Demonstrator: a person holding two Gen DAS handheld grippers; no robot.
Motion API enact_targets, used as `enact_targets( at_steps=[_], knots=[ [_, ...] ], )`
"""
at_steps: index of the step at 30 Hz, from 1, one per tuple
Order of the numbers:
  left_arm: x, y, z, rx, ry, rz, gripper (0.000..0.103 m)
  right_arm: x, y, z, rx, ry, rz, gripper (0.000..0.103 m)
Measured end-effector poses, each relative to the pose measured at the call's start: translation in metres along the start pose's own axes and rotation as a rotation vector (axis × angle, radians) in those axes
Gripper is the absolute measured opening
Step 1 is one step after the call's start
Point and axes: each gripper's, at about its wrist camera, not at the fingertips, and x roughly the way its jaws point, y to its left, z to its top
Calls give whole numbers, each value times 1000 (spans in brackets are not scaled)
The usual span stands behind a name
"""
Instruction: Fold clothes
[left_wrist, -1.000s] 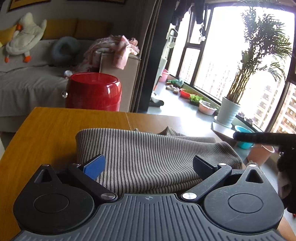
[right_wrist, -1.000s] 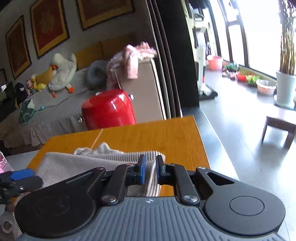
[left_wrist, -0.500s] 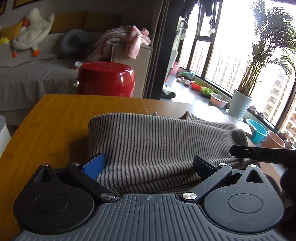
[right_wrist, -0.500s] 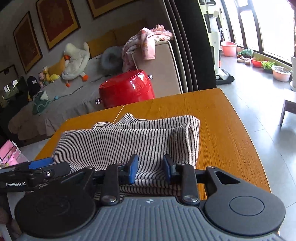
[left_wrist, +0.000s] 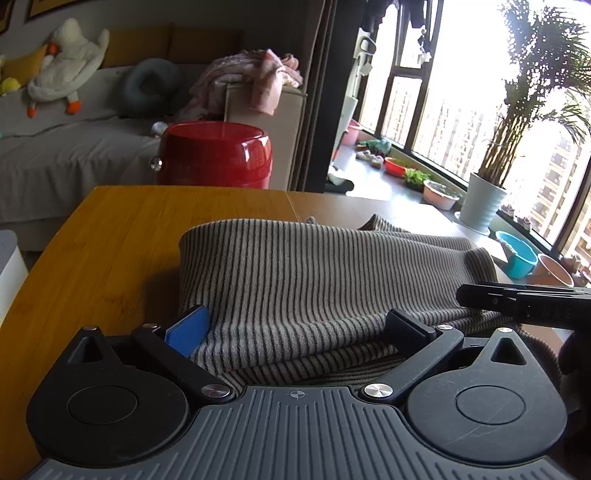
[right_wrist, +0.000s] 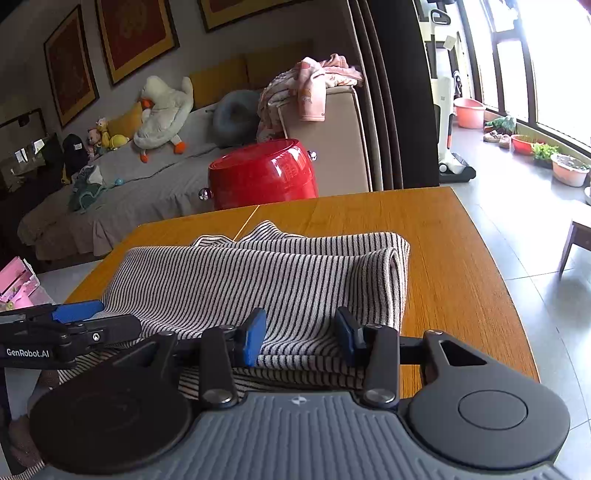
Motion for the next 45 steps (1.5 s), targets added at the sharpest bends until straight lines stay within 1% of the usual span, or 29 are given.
enact_targets(
  at_steps=[3, 5, 6, 8, 9, 10, 12, 14, 15, 16, 18, 20, 25, 28, 35, 42, 45],
  knots=[
    [-12, 7, 7, -26, -48, 28, 103, -2, 2, -1, -10, 0, -2, 42],
    [-21, 17, 20, -81, -95, -2, 103, -1, 3, -1, -17, 1, 2, 45],
    [-23, 22, 27, -114, -102, -38, 103, -1, 3, -1, -20, 2, 7, 48],
    [-21, 29, 40, -171, -97, -113, 99, 0, 5, 0, -29, 5, 12, 52],
    [-16, 27, 40, -176, -85, -134, 93, 0, 7, 0, -38, 6, 9, 53],
    [-9, 25, 39, -178, -71, -153, 87, 1, 9, 0, -48, 7, 5, 54],
    [6, 18, 27, -153, -49, -151, 86, 0, 11, 0, -62, 8, -2, 55],
    [16, 12, 15, -124, -47, -136, 86, 0, 11, 0, -61, 8, -1, 55],
    [17, 11, 13, -116, -52, -135, 89, 0, 11, 0, -60, 8, 0, 55],
    [17, 10, 12, -112, -51, -139, 96, 0, 11, 1, -61, 9, -1, 55],
    [19, 10, 12, -109, -44, -150, 97, 1, 11, 1, -67, 11, -2, 56],
    [20, 10, 11, -105, -43, -150, 97, 1, 13, 0, -74, 12, -4, 59],
    [23, 11, 12, -114, -29, -170, 102, 0, 16, -1, -84, 9, -11, 59],
    [26, 5, 14, -82, -11, -148, 103, 0, 15, -1, -82, 6, -12, 59],
    [40, -30, 16, 103, 67, -3, 103, -4, 10, -1, -43, -14, 5, 59],
    [42, -44, 13, 158, 87, 67, 103, -3, 11, -1, -53, -10, 13, 64],
    [43, -47, 13, 167, 87, 73, 103, -4, 11, -1, -50, -12, 19, 66]
  ],
)
